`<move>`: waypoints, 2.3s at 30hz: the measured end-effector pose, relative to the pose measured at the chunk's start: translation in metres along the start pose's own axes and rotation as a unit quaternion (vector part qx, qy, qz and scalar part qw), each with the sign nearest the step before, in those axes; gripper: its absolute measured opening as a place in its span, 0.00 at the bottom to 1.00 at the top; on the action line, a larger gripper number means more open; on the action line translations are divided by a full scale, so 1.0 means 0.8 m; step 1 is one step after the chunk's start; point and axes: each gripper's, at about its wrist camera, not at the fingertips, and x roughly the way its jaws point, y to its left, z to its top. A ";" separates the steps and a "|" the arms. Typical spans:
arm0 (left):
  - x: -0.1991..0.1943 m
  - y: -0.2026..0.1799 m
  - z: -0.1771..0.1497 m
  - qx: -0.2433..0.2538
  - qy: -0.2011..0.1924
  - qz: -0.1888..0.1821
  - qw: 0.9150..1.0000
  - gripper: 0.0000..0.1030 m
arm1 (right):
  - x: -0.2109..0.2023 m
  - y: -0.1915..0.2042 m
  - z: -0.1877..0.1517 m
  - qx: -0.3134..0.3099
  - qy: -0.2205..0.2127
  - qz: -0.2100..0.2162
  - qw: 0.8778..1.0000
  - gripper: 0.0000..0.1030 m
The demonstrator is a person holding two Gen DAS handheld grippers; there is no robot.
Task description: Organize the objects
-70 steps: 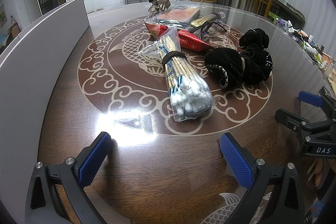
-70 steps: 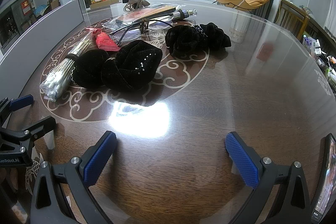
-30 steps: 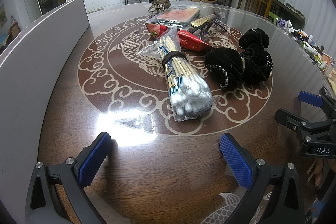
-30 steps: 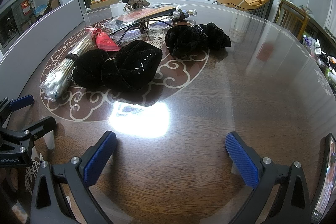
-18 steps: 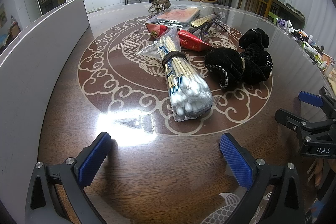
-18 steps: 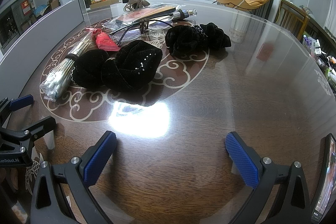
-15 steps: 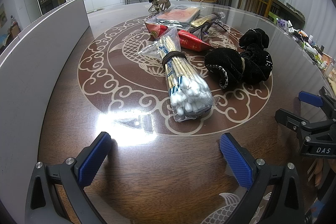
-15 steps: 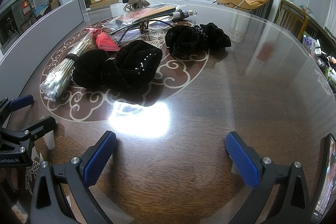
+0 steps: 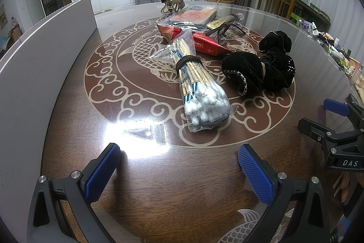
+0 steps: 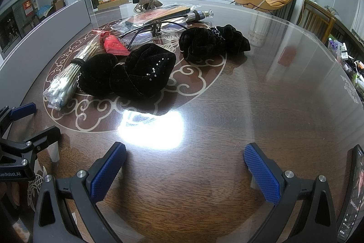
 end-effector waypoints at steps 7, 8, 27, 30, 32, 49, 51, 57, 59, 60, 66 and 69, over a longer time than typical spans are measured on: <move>0.000 0.000 0.000 0.000 0.000 0.000 1.000 1.00 | 0.000 0.000 0.000 0.000 0.000 0.000 1.000 1.00; 0.000 0.000 0.000 0.000 0.000 0.000 1.000 1.00 | 0.000 0.000 0.000 0.000 0.000 0.000 1.000 1.00; 0.001 0.000 0.000 0.000 0.000 0.000 1.000 1.00 | -0.001 0.000 -0.001 0.000 0.000 0.000 1.000 1.00; 0.001 0.000 0.000 0.000 0.000 0.000 1.000 1.00 | -0.001 -0.001 -0.001 0.000 0.000 0.000 1.000 1.00; 0.001 0.000 0.000 0.000 0.000 0.000 1.000 1.00 | -0.001 0.000 -0.001 0.000 0.000 0.000 1.000 1.00; 0.044 0.017 0.099 -0.044 0.034 -0.031 0.998 0.56 | -0.001 0.000 -0.001 0.000 0.000 0.000 1.000 1.00; 0.046 0.015 0.096 -0.026 0.013 -0.010 1.000 0.29 | 0.000 0.000 -0.001 0.000 0.000 0.000 1.000 1.00; 0.014 0.041 0.048 -0.034 -0.006 0.009 0.999 0.29 | 0.002 0.001 0.000 0.000 0.000 0.000 1.000 1.00; -0.002 0.055 0.029 -0.039 -0.007 0.022 0.999 0.29 | 0.002 0.001 0.000 0.000 0.000 0.000 1.000 1.00; -0.008 0.061 0.020 -0.040 -0.006 0.029 0.999 0.29 | 0.002 0.001 0.000 0.000 0.000 0.000 1.000 1.00; -0.010 0.069 0.010 -0.030 -0.003 0.049 0.998 0.76 | 0.002 0.001 0.000 0.000 0.000 0.000 1.000 1.00; -0.002 0.074 0.010 -0.049 -0.004 0.042 0.998 0.92 | 0.002 0.001 0.000 0.000 0.000 0.000 1.000 1.00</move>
